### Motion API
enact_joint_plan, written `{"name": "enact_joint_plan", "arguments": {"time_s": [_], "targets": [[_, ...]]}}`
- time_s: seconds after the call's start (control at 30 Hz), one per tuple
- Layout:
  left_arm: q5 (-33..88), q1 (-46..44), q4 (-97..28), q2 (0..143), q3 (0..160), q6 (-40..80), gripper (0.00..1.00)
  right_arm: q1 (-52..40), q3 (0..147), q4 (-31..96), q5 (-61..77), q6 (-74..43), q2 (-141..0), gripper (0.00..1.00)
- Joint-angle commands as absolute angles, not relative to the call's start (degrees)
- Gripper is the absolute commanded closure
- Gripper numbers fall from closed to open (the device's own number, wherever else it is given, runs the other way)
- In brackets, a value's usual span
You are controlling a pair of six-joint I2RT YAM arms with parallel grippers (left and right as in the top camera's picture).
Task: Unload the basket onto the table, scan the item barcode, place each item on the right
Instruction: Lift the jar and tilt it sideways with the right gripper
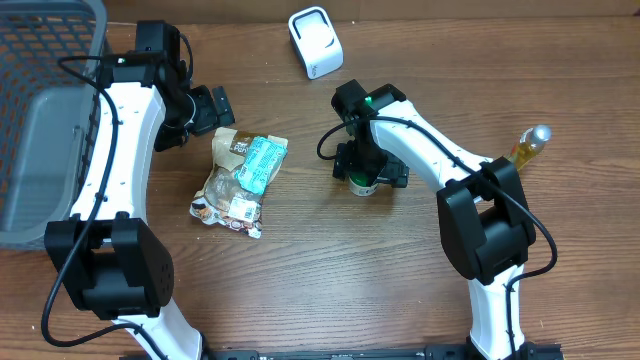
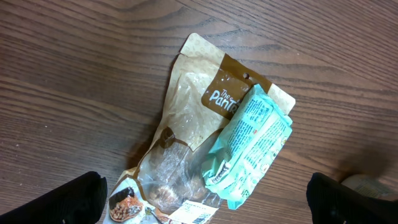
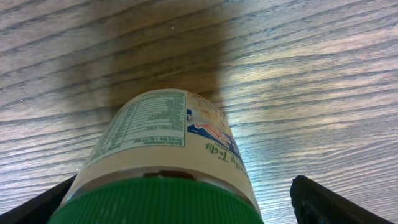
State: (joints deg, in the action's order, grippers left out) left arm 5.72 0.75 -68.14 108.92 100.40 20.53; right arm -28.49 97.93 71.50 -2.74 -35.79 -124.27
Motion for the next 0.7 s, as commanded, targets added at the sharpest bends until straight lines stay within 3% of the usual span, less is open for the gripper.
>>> {"name": "enact_joint_plan", "arguments": {"time_s": [0.0, 0.47, 0.67], "targets": [[5.4, 0.7, -68.1, 109.1, 99.7, 19.7, 0.0, -28.2, 99.5, 71.4, -2.2, -35.8, -124.3, 0.02], [5.4, 0.7, -68.1, 109.1, 99.7, 19.7, 0.0, -28.2, 99.5, 71.0, 0.1, -35.8, -124.3, 0.05], [5.4, 0.7, -68.1, 109.1, 99.7, 19.7, 0.0, -28.2, 98.7, 70.6, 0.1, -35.8, -124.3, 0.27]]}}
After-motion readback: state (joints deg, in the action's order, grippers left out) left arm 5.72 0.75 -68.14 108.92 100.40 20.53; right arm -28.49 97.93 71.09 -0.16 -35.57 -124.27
